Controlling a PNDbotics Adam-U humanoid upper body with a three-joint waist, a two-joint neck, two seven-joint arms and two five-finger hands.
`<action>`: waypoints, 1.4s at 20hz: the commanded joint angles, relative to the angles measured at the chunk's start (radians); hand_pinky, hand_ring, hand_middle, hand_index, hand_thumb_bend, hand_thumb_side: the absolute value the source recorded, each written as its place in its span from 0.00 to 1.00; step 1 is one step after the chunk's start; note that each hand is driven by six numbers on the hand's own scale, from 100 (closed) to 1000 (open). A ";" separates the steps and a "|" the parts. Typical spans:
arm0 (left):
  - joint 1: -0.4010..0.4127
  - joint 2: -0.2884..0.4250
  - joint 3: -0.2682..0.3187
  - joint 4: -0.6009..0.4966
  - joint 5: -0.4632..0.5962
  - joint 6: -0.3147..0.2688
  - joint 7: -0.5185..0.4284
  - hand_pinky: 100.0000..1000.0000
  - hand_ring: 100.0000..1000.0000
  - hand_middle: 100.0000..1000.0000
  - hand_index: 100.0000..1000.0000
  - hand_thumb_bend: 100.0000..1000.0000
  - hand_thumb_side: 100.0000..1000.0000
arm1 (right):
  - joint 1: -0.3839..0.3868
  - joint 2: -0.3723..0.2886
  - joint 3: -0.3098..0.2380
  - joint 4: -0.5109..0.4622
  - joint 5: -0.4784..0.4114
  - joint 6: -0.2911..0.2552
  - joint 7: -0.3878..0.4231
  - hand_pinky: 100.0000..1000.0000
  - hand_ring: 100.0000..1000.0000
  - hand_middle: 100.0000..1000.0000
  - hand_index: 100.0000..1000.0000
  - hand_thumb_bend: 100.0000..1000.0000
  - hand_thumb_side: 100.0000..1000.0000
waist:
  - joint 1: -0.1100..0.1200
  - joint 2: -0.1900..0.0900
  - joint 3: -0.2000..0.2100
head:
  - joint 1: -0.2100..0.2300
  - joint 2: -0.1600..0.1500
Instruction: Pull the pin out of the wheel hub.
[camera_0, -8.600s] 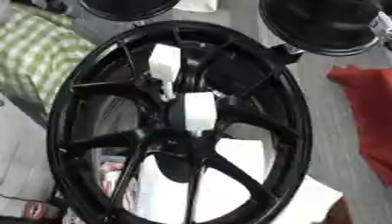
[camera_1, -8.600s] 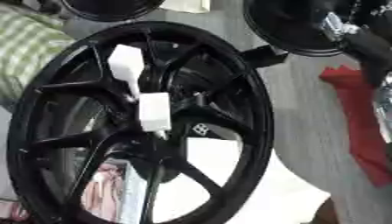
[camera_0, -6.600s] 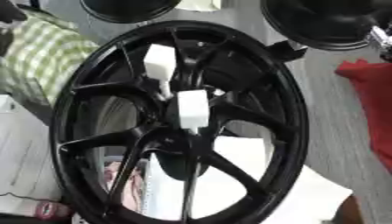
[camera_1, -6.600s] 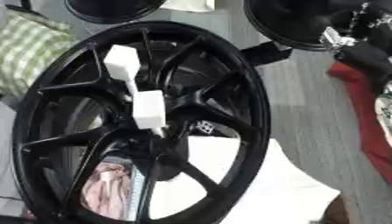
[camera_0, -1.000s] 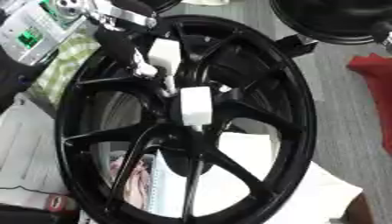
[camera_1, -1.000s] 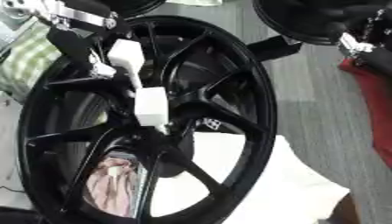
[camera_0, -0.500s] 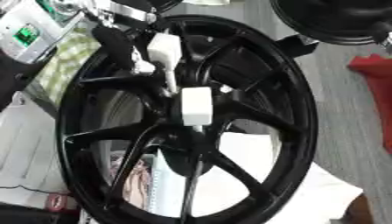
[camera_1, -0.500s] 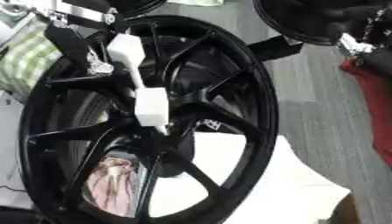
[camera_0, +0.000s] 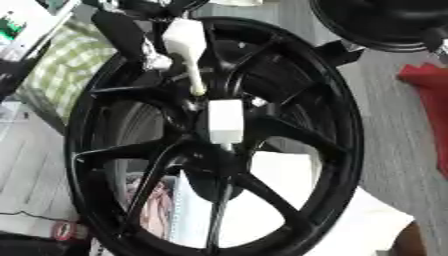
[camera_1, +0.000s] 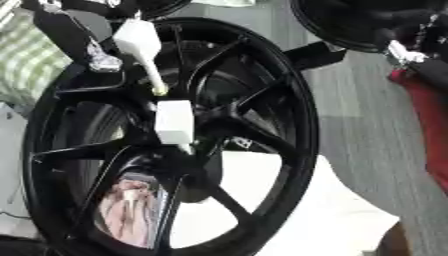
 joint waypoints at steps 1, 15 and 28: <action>-0.014 0.079 0.092 -0.031 0.041 0.014 0.006 0.61 0.47 0.31 0.50 0.00 0.16 | -0.004 -0.024 -0.016 -0.007 -0.002 -0.003 -0.006 0.86 0.72 0.55 0.71 0.28 0.16 | -0.003 -0.032 0.006 | -0.009 0.004; 0.401 0.418 0.506 0.048 0.216 0.007 0.272 0.63 0.46 0.31 0.52 0.00 0.16 | 0.016 -0.044 -0.053 -0.015 0.006 -0.020 -0.040 0.86 0.72 0.55 0.71 0.29 0.15 | -0.012 -0.045 0.049 | -0.058 0.011; 0.750 0.415 0.670 0.156 0.188 -0.005 0.466 0.69 0.58 0.51 0.71 0.00 0.37 | 0.006 -0.030 -0.072 -0.023 0.003 -0.030 -0.057 0.86 0.72 0.55 0.71 0.30 0.14 | -0.035 -0.041 0.065 | -0.074 -0.018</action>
